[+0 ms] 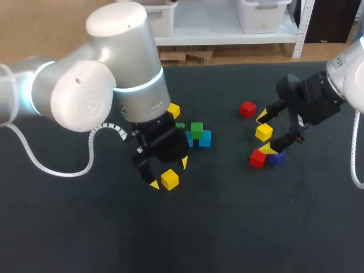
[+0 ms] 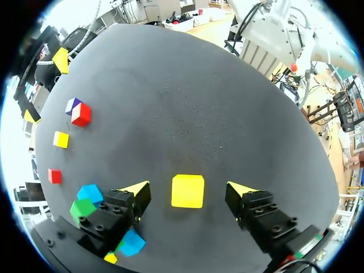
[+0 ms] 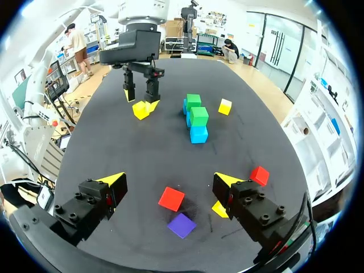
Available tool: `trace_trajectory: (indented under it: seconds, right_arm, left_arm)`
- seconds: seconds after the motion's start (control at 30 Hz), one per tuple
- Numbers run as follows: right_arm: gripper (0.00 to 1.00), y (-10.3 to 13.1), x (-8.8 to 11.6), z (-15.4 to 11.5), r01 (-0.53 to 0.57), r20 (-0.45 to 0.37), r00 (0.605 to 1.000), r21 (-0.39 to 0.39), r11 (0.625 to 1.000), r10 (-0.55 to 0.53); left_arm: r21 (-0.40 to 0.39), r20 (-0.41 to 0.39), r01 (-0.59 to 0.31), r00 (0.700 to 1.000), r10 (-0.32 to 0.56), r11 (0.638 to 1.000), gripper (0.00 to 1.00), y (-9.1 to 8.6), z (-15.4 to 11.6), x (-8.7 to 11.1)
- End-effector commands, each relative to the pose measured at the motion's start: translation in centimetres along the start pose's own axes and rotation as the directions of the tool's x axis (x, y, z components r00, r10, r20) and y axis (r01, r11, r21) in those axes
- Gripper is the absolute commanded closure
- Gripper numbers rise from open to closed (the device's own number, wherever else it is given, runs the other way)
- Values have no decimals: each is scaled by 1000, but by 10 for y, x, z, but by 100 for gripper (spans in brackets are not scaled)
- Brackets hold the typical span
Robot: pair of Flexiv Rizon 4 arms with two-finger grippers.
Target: Place the blue cubes, place green cubes on the blue cubes, place the yellow cubes on the green cubes, then place the red cubes on the yellow cubes, and place purple cube on the red cubes.
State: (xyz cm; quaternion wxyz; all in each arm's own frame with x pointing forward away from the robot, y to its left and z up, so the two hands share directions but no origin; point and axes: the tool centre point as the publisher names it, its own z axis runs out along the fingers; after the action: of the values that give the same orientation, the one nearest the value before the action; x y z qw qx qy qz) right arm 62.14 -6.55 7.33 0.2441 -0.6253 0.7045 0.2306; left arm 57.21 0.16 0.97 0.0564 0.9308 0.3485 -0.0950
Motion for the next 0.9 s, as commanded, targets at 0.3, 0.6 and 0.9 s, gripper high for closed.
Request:
trace_trajectory:
  seconds: [0.3, 0.6, 0.9]
  right_arm:
    - [0, -1, 1, 1, 1, 3, 1000, -1, 1000, -1]
    - [0, -1, 1, 1, 1, 3, 1000, -1, 1000, -1]
    - [0, -1, 1, 1, 1, 3, 1000, -1, 1000, -1]
  left_arm:
    - [15, 4, -3, 1000, 3, 1000, 50, 5, 8, -1]
    - [19, -9, 4, 1000, -3, 1000, 100, 4, 7, 3]
    - [-12, -42, 51, 998, -52, 999, 100, 15, -23, 15]
